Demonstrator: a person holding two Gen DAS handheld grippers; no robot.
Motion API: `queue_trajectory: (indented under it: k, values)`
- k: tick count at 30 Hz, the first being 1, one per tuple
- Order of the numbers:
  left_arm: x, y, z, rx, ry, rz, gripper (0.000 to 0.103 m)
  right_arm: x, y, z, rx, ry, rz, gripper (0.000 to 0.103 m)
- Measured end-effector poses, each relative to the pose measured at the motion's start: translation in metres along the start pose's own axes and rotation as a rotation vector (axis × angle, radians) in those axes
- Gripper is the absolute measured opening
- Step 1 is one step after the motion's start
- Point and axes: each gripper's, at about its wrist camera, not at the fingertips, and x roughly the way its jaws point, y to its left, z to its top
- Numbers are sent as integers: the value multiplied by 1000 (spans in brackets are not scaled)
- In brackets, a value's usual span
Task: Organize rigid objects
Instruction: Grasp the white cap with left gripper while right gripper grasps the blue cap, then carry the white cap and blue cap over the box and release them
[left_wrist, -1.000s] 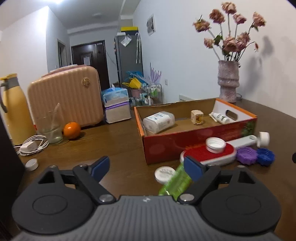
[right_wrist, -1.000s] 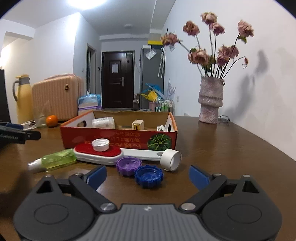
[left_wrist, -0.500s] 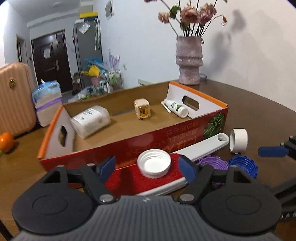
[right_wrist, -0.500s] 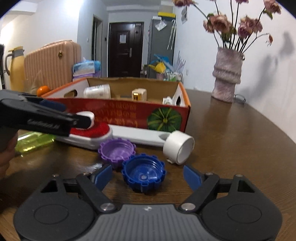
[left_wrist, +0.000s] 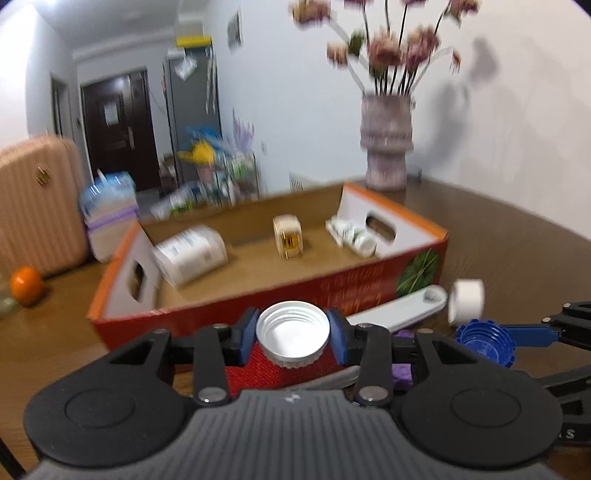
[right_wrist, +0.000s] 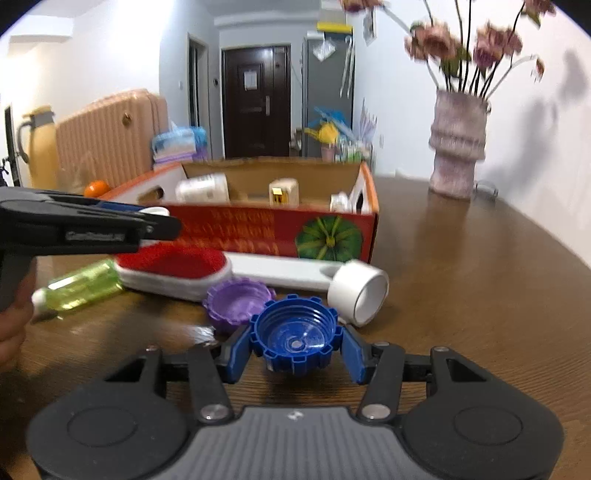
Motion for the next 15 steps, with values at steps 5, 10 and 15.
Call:
queue_trajectory:
  k: [5, 10, 15]
  values:
    - [-78, -4, 0, -14, -137, 51, 41, -55, 13, 5, -14, -138, 12, 51]
    - [-155, -15, -16, -33, -250, 102, 41, -119, 34, -2, -17, -264, 17, 51]
    - [-221, -23, -47, -104, -306, 131, 41, -168, 55, -28, -13, -345, 79, 51]
